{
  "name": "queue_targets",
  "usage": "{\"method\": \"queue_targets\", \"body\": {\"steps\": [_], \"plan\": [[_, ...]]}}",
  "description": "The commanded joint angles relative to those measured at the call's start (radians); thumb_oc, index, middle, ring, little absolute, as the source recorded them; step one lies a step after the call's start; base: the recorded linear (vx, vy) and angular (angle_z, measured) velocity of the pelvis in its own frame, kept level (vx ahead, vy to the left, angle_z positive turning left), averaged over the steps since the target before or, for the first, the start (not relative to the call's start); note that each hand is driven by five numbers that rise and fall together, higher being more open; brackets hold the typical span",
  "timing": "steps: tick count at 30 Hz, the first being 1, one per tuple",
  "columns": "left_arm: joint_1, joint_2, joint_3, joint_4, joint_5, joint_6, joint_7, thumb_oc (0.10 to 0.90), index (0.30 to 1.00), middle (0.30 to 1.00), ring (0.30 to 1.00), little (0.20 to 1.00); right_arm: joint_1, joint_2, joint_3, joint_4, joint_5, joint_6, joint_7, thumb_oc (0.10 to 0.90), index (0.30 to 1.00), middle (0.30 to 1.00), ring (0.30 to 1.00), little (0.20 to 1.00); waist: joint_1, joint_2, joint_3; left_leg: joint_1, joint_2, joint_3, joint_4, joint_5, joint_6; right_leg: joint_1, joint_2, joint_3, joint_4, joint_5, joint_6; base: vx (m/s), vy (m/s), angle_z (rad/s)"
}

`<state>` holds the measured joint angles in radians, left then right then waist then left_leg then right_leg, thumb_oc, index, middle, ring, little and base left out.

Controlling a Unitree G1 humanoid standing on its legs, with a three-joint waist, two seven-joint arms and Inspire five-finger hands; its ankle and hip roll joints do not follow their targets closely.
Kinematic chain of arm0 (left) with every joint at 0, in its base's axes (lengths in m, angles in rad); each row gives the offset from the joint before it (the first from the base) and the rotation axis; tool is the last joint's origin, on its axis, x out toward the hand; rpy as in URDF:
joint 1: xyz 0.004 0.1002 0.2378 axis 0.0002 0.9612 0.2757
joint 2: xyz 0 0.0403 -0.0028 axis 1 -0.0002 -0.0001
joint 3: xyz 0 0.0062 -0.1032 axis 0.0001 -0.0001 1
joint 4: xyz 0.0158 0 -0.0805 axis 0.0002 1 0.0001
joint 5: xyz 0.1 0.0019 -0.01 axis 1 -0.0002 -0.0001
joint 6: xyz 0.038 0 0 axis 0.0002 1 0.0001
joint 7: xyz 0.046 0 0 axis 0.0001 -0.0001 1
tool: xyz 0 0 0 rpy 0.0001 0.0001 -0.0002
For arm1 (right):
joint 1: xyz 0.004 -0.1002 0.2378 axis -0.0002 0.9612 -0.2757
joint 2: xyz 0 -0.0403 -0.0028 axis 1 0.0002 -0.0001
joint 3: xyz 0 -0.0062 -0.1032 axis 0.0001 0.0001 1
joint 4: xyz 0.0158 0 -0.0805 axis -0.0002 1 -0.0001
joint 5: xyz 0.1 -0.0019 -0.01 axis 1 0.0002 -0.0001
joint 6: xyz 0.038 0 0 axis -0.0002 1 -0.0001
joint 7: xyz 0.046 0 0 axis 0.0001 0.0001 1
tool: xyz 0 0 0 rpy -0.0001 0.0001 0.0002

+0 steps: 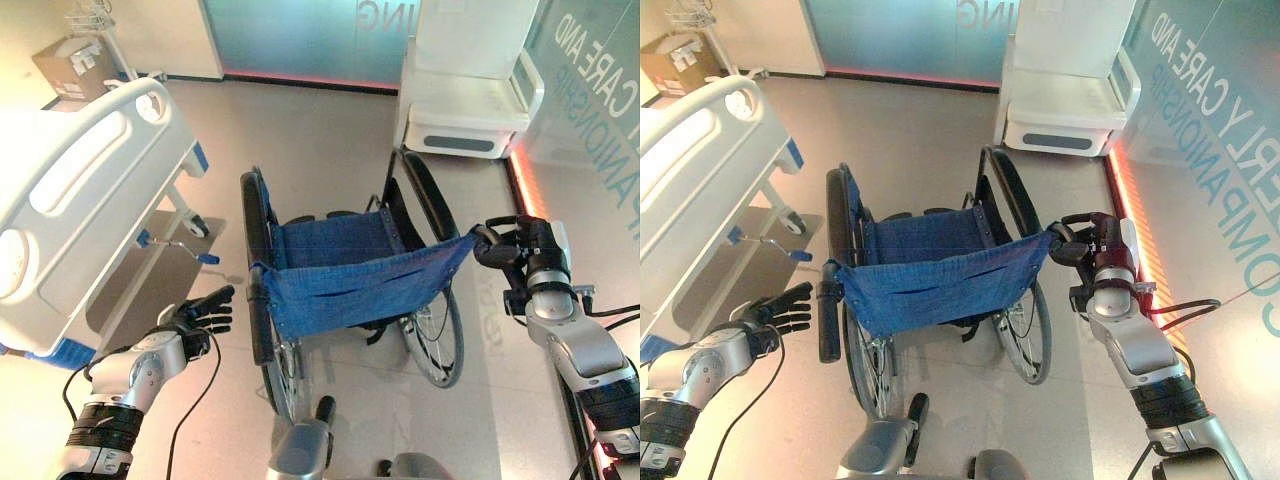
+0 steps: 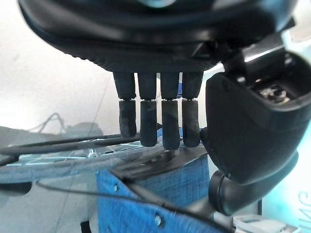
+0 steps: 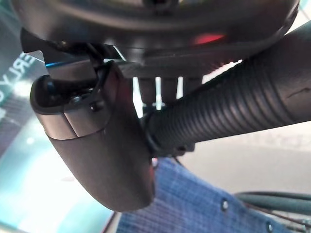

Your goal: Push the wheelchair next to the bed

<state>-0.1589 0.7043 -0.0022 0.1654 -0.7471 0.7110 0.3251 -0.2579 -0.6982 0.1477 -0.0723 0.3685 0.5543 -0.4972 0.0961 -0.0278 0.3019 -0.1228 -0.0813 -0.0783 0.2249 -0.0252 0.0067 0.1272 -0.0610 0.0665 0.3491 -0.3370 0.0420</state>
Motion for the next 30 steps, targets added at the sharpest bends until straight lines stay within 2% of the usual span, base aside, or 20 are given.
{"method": "queue_targets", "body": {"steps": [1,3,4,6,7,8,11,12,14,15,16,20,24,25,26,27,28,30], "plan": [[-0.036,0.066,0.054,-0.054,0.083,-0.058,-0.078,0.4,0.3,0.3,0.3,0.3,0.005,0.14,0.058,0.005,0.138,-0.014,-0.06,0.4,0.3,0.3,0.3,0.3,0.018,0.033,-0.117,-0.053,-0.046,-0.033,-0.107,0.146,0.054,-0.029,0.03,-0.072,0.232,0.303,0.065,0.31,0.138,-0.05],[-0.06,0.082,0.043,-0.046,0.091,-0.065,-0.108,0.4,0.3,0.3,0.3,0.3,-0.003,0.149,0.059,0.015,0.138,-0.023,-0.067,0.4,0.3,0.3,0.3,0.3,0.011,0.035,-0.119,-0.048,-0.06,-0.034,-0.106,0.138,0.06,-0.058,0.039,-0.068,0.225,0.303,0.059,0.25,0.066,0.03],[-0.076,0.094,0.036,-0.055,0.09,-0.063,-0.12,0.4,0.3,0.3,0.3,0.3,-0.001,0.146,0.053,0.017,0.14,-0.031,-0.065,0.4,0.3,0.3,0.3,0.3,0.009,0.036,-0.121,-0.05,-0.073,-0.041,-0.102,0.138,0.061,-0.066,0.049,-0.066,0.184,0.299,0.05,0.26,0.031,0.16],[-0.095,0.104,0.024,-0.072,0.079,-0.06,-0.123,0.4,0.3,0.3,0.3,0.3,0.004,0.148,0.05,0.016,0.143,-0.044,-0.071,0.4,0.3,0.3,0.3,0.3,0.005,0.036,-0.122,-0.059,-0.09,-0.046,-0.08,0.126,0.059,-0.068,0.052,-0.079,0.08,0.273,0.031,0.22,-0.006,0.04],[-0.103,0.098,0.013,-0.08,0.085,-0.075,-0.123,0.4,0.3,0.3,0.3,0.3,0.005,0.151,0.047,0.015,0.141,-0.051,-0.067,0.4,0.3,0.3,0.3,0.3,0.0,0.04,-0.117,-0.067,-0.098,-0.049,-0.05,0.116,0.051,-0.076,0.057,-0.076,-0.023,0.246,0.009,0.2,-0.027,0.0],[-0.112,0.082,0.002,-0.09,0.085,-0.091,-0.112,0.4,0.3,0.3,0.3,0.3,0.006,0.15,0.044,0.018,0.129,-0.061,-0.054,0.4,0.3,0.3,0.3,0.3,-0.013,0.045,-0.1,-0.07,-0.107,-0.057,-0.008,0.119,0.039,-0.085,0.066,-0.062,-0.115,0.254,-0.005,0.17,-0.029,0.09],[-0.155,0.051,-0.034,-0.118,0.064,-0.129,-0.059,0.4,0.3,0.3,0.3,0.3,-0.024,0.136,0.042,0.025,0.122,-0.084,-0.041,0.4,0.3,0.3,0.3,0.3,-0.053,0.044,-0.051,-0.054,-0.128,-0.071,0.029,0.085,0.026,-0.148,0.066,-0.002,-0.246,0.368,0.007,0.02,-0.044,0.61],[-0.183,0.044,-0.052,-0.129,0.05,-0.146,-0.024,0.4,0.3,0.3,0.3,0.3,-0.045,0.131,0.044,0.025,0.124,-0.092,-0.044,0.4,0.3,0.3,0.3,0.3,-0.079,0.04,-0.029,-0.031,-0.134,-0.077,0.03,0.042,0.031,-0.202,0.06,0.04,-0.278,0.426,0.024,-0.05,-0.076,0.67],[-0.232,0.048,-0.078,-0.146,0.007,-0.173,0.034,0.4,0.3,0.3,0.3,0.3,-0.088,0.134,0.049,0.025,0.133,-0.093,-0.065,0.4,0.3,0.3,0.3,0.3,-0.13,0.038,0.006,0.024,-0.121,-0.081,0.034,-0.033,0.048,-0.333,0.063,0.098,-0.272,0.489,0.052,0.01,-0.127,0.44],[-0.242,0.05,-0.085,-0.149,-0.005,-0.183,0.053,0.4,0.3,0.3,0.3,0.3,-0.094,0.14,0.047,0.023,0.133,-0.089,-0.068,0.4,0.3,0.3,0.3,0.3,-0.146,0.037,0.015,0.037,-0.116,-0.078,0.047,-0.057,0.053,-0.367,0.079,0.112,-0.23,0.495,0.057,0.18,-0.153,0.52],[-0.251,0.041,-0.082,-0.156,0.002,-0.178,0.064,0.4,0.3,0.3,0.3,0.3,-0.095,0.146,0.038,0.023,0.134,-0.081,-0.065,0.4,0.3,0.3,0.3,0.3,-0.154,0.031,0.009,0.059,-0.117,-0.079,0.057,-0.075,0.055,-0.368,0.081,0.112,-0.28,0.493,0.052,0.24,-0.128,0.78],[-0.228,0.011,-0.062,-0.187,0.026,-0.179,0.046,0.4,0.3,0.3,0.3,0.3,-0.074,0.133,0.013,0.036,0.152,-0.078,-0.072,0.4,0.3,0.3,0.3,0.3,-0.151,0.023,-0.04,0.131,-0.109,-0.129,0.006,-0.073,0.064,-0.293,0.091,0.084,-0.315,0.499,0.036,0.23,-0.068,0.78],[-0.234,0.011,-0.056,-0.204,-0.033,-0.216,0.065,0.4,0.3,0.3,0.3,0.3,-0.086,0.136,0.02,0.035,0.147,-0.081,-0.078,0.4,0.3,0.3,0.3,0.3,-0.152,0.022,-0.051,0.16,-0.101,-0.144,-0.064,-0.078,0.075,-0.293,0.091,0.078,-0.307,0.507,0.033,0.02,0.007,0.11],[-0.23,0.008,-0.049,-0.217,-0.048,-0.234,0.074,0.507,0.46,0.46,0.46,0.46,-0.085,0.142,0.021,0.031,0.141,-0.081,-0.08,0.4,0.3,0.3,0.3,0.3,-0.152,0.023,-0.049,0.165,-0.097,-0.143,-0.077,-0.076,0.078,-0.302,0.091,0.076,-0.297,0.507,0.034,-0.04,0.016,0.11],[-0.223,0.006,-0.041,-0.23,-0.05,-0.241,0.078,0.588,0.582,0.582,0.582,0.582,-0.08,0.15,0.02,0.029,0.134,-0.083,-0.081,0.4,0.3,0.3,0.3,0.3,-0.151,0.023,-0.048,0.17,-0.094,-0.145,-0.087,-0.075,0.08,-0.309,0.091,0.073,-0.291,0.507,0.036,-0.03,0.018,0.12],[-0.214,0.002,-0.031,-0.241,-0.047,-0.253,0.083,0.758,0.836,0.836,0.836,0.836,-0.073,0.154,0.019,0.025,0.129,-0.085,-0.081,0.4,0.3,0.3,0.3,0.3,-0.151,0.024,-0.045,0.176,-0.09,-0.144,-0.096,-0.074,0.082,-0.314,0.091,0.069,-0.284,0.506,0.037,-0.01,0.014,0.06],[-0.203,0.0,-0.017,-0.256,-0.04,-0.258,0.084,0.8,0.9,0.9,0.9,0.9,-0.062,0.16,0.015,0.021,0.123,-0.086,-0.08,0.4,0.3,0.3,0.3,0.3,-0.151,0.024,-0.044,0.182,-0.087,-0.144,-0.105,-0.072,0.083,-0.316,0.09,0.067,-0.279,0.505,0.039,0.0,0.0,0.0],[-0.18,-0.001,0.006,-0.278,-0.038,-0.26,0.085,0.8,0.9,0.9,0.9,0.9,-0.044,0.164,0.004,0.012,0.121,-0.081,-0.078,0.4,0.3,0.3,0.3,0.3,-0.149,0.024,-0.045,0.194,-0.085,-0.147,-0.115,-0.07,0.087,-0.315,0.09,0.064,-0.27,0.502,0.041,0.02,0.015,0.08]]}}
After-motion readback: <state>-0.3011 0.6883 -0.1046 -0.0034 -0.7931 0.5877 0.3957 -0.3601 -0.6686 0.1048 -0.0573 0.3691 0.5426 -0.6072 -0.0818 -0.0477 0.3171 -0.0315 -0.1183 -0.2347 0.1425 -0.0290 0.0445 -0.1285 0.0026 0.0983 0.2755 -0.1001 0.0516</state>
